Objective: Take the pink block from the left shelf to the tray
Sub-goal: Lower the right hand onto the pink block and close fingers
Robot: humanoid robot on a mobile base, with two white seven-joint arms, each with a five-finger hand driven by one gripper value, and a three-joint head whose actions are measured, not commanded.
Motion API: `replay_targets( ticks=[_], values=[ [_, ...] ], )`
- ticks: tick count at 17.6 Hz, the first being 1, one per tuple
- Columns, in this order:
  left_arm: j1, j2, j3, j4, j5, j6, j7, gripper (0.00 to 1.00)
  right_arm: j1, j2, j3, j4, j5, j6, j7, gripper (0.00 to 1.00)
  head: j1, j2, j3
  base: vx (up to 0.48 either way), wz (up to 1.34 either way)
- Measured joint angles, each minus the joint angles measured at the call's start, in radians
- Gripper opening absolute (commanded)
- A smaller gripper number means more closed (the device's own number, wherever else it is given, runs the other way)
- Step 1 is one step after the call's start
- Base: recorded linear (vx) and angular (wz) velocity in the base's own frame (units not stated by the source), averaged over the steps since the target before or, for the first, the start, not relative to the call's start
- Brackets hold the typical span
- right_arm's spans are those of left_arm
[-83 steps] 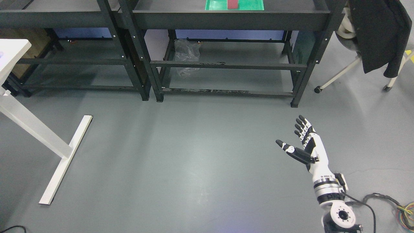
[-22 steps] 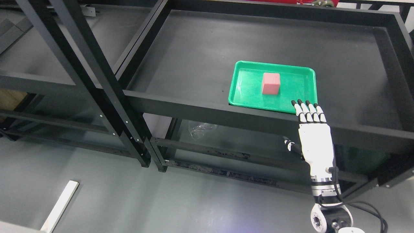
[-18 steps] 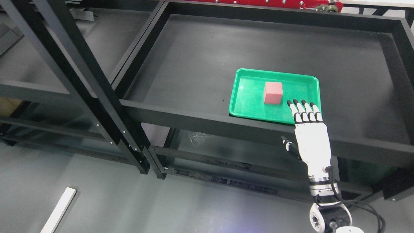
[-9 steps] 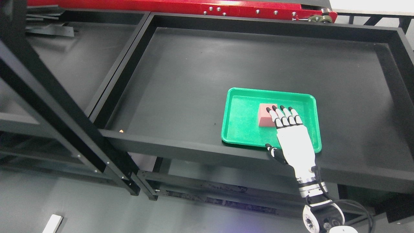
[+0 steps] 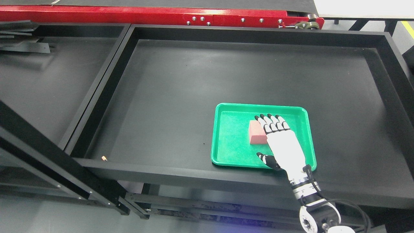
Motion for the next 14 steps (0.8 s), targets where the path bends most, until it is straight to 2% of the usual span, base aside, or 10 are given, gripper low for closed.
replay_targets(
  ticks=[14],
  values=[
    [0.0,0.0,0.0,0.0,0.0,0.0,0.0,1.0,0.006,-0.015,0.008,0.007,-0.004,-0.057,0.144,0.99,0.0,0.0,0.0,0.073,-0.01]
  ],
)
